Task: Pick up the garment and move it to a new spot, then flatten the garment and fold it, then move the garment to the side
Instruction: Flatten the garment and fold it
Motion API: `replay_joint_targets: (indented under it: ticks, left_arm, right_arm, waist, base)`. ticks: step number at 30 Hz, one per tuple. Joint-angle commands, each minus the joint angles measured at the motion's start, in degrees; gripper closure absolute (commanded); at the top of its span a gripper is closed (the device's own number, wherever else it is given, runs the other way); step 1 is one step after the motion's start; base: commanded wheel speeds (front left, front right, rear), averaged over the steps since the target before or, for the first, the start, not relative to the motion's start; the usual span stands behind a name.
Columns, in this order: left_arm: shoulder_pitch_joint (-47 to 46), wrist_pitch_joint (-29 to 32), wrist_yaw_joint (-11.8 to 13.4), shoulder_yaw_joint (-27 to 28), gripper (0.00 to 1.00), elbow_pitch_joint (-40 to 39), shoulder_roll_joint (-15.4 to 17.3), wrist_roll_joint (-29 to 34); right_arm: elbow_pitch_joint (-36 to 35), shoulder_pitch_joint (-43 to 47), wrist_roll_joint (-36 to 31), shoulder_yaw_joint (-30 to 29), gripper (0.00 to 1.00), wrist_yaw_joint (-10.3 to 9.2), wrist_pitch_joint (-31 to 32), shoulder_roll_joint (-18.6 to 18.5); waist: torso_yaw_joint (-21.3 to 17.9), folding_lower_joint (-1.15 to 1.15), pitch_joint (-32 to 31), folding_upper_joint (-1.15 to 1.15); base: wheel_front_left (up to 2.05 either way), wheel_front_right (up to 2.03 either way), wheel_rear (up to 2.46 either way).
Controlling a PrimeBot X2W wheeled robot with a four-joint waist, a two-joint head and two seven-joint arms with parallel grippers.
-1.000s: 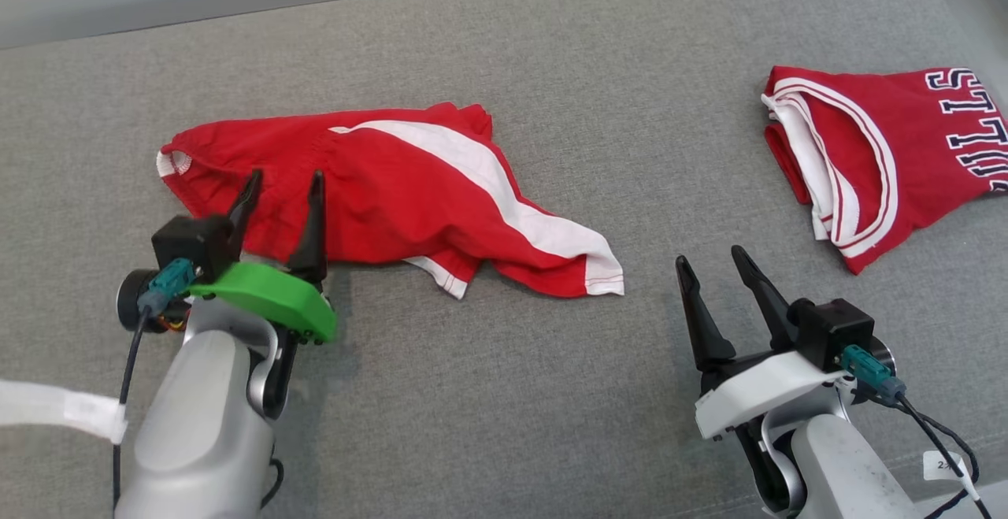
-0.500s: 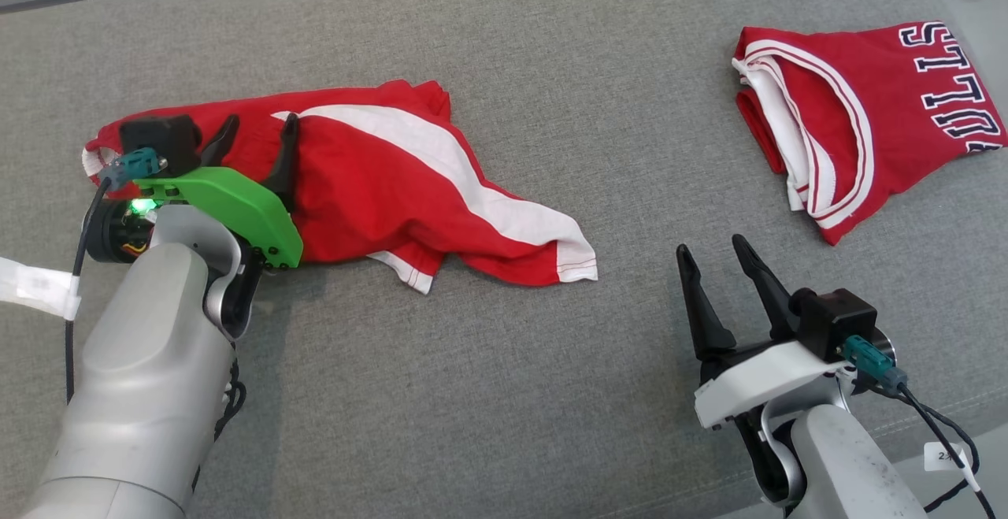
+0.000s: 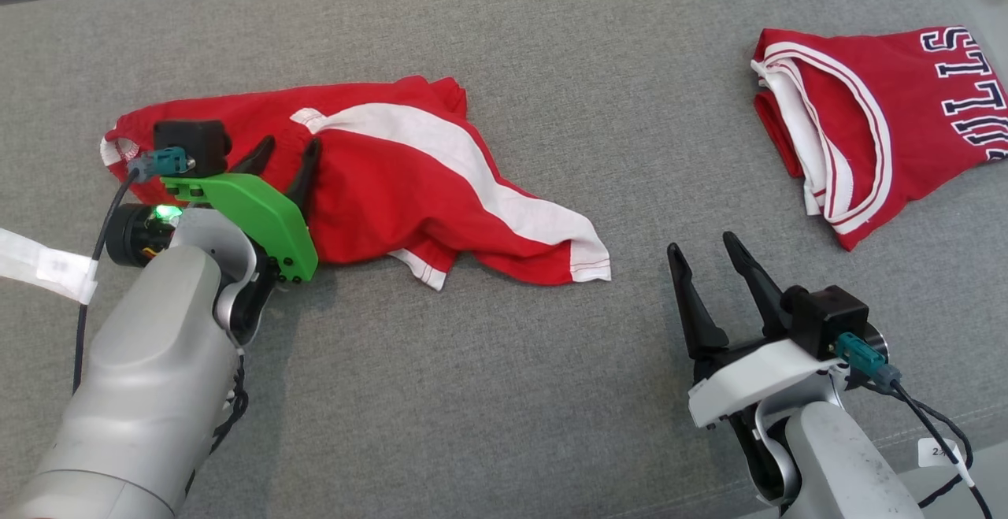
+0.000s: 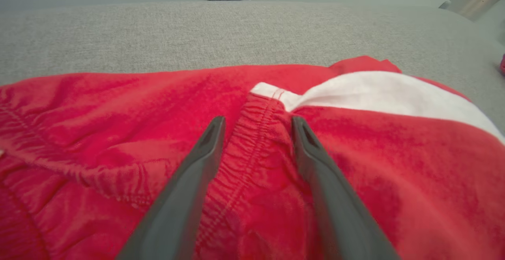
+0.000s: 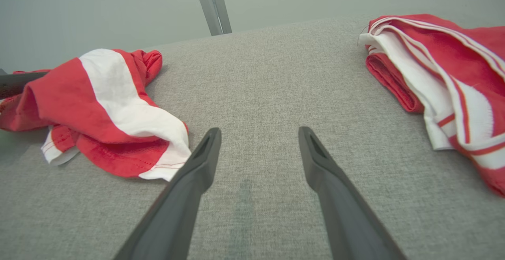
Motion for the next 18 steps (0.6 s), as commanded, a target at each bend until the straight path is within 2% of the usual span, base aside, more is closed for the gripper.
replay_joint_targets:
  ticks: [1,3,4,5,11,18]
  left_arm:
    - [-0.89,-0.79,0.03,-1.22,0.56,-0.06,0.88,-0.36]
    - [-0.95,-1.69,0.03,-2.56,0.86,-0.11,1.02,-0.99]
    - [-1.03,-2.25,0.03,-2.96,0.91,-0.17,1.14,-1.39]
    - [-1.05,-2.73,0.03,-3.42,1.0,-0.06,1.23,-1.75]
    - [-0.72,-3.98,0.03,-6.89,1.0,0.76,1.62,-3.23]
    - [0.01,-10.36,0.03,-7.37,1.0,0.77,1.1,-3.62]
  right_arm:
    - [0.07,-0.75,-0.34,-0.06,0.0,-0.07,0.0,-0.18]
    - [0.11,-0.81,-0.4,-0.11,0.0,-0.07,0.0,-0.17]
    - [0.14,-0.82,-0.35,-0.16,0.0,-0.07,0.0,-0.17]
    - [0.19,-0.79,-0.32,-0.24,0.0,-0.07,0.0,-0.18]
    - [0.65,-0.19,0.12,-0.65,0.0,-0.07,0.0,-0.17]
    - [0.85,0.95,0.21,-1.46,0.0,-0.07,0.0,-0.18]
  waist:
    - [0.09,0.0,0.08,0.39]
    - [0.15,0.0,0.16,0.39]
    - [0.17,0.0,0.19,0.39]
    - [0.21,0.0,0.18,0.39]
    - [0.9,0.0,-0.17,0.39]
    - [3.06,0.0,-2.58,0.39]
  base:
    - [0.0,0.0,0.0]
    - [0.0,0.0,0.0]
    - [0.0,0.0,0.0]
    - [0.0,0.0,0.0]
    - [0.0,0.0,0.0]
    - [0.0,0.0,0.0]
